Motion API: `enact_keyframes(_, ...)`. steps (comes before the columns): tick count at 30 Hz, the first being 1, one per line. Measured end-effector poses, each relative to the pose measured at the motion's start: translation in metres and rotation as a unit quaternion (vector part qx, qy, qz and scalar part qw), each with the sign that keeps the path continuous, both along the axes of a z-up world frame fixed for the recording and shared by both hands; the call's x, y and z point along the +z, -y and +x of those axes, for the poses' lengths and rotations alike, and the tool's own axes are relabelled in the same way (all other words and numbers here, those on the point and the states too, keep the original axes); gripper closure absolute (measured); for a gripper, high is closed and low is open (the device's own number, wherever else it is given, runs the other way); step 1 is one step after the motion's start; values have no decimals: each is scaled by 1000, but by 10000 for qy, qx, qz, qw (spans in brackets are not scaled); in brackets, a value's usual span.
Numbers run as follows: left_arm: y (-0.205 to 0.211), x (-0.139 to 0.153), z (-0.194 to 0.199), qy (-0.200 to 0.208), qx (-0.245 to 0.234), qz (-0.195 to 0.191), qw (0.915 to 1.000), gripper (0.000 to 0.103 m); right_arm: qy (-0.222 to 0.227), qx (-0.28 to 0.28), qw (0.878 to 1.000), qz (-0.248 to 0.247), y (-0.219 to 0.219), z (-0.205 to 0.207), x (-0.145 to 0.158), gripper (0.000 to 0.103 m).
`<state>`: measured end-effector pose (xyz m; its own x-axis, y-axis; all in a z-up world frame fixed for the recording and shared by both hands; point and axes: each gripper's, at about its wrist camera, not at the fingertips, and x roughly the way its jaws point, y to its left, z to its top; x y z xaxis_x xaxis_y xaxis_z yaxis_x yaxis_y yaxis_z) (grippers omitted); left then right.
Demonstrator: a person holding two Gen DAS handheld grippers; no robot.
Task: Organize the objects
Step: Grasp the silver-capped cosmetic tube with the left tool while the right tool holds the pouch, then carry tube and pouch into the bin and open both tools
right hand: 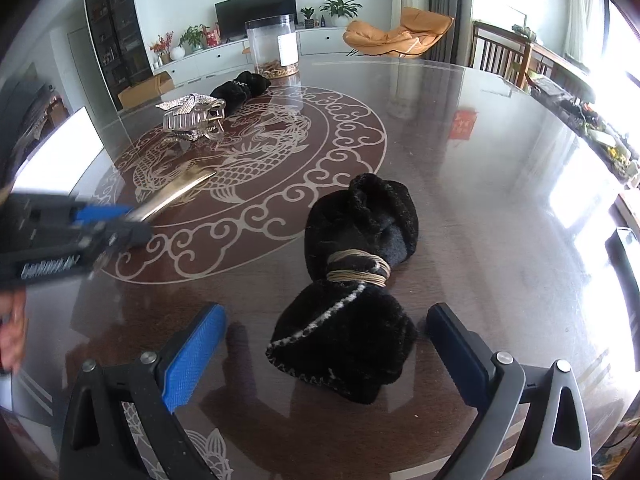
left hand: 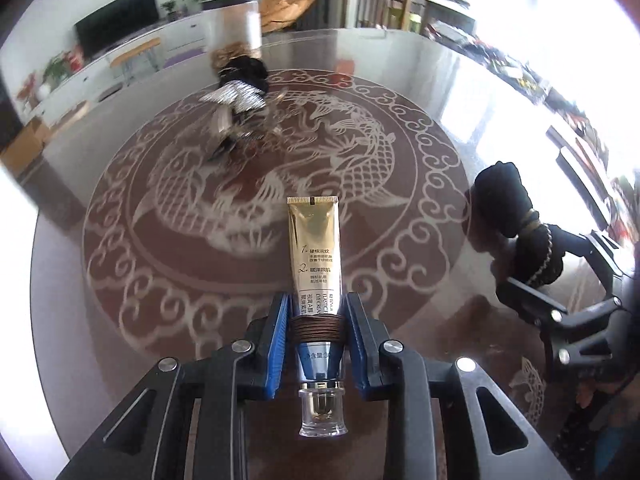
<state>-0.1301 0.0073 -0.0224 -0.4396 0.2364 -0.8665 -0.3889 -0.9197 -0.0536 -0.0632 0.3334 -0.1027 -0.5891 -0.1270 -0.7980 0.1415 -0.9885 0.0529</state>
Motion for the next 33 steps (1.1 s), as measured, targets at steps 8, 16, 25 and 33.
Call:
enact_keyframes(8, 29, 1, 52, -216, 640, 409, 9969, 76, 511, 71, 9973, -515, -8, -9, 8, 2)
enact_keyframes(16, 60, 36, 82, -502, 868, 979, 9901, 76, 771, 137, 9969, -16, -3, -40, 14, 71)
enact_keyframes(25, 137, 100, 119, -976, 1386, 1575, 9729, 82, 199, 893, 9920, -871, 34, -8, 82, 71)
enact_keyframes(33, 209, 130, 156, -1473, 1846, 1482, 9603, 82, -314, 2031, 9670, -1506, 124, 21, 154, 71)
